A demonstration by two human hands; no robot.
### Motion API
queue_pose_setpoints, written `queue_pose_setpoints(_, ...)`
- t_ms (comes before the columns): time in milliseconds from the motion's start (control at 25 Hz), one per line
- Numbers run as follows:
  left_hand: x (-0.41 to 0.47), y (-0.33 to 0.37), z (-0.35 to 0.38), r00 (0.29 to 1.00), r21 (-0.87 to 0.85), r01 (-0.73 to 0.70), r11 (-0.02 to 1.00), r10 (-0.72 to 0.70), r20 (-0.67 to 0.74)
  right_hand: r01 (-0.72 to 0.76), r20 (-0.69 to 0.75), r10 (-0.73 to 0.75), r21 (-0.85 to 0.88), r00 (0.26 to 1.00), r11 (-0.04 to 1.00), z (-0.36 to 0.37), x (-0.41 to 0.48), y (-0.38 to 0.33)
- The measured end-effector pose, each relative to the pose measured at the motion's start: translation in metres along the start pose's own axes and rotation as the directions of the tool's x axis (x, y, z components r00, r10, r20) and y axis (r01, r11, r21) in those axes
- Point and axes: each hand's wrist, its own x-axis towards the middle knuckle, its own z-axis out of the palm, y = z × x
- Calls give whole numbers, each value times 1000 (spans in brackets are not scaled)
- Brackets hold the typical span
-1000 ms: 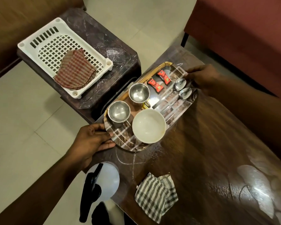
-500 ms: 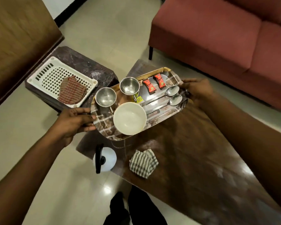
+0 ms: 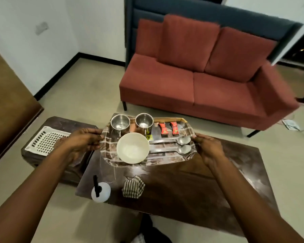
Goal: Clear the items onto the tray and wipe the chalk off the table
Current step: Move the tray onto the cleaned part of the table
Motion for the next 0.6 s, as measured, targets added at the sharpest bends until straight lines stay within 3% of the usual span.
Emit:
queue_pose_setpoints(320, -4, 50, 103, 993, 80, -50, 996, 41, 111, 32, -81, -21, 133, 997, 991, -117, -12, -20)
queue_pose_setpoints(600, 37, 30, 224, 996, 119, -4, 993, -7, 86, -33, -90, 42, 101, 995, 994, -206, 66, -6)
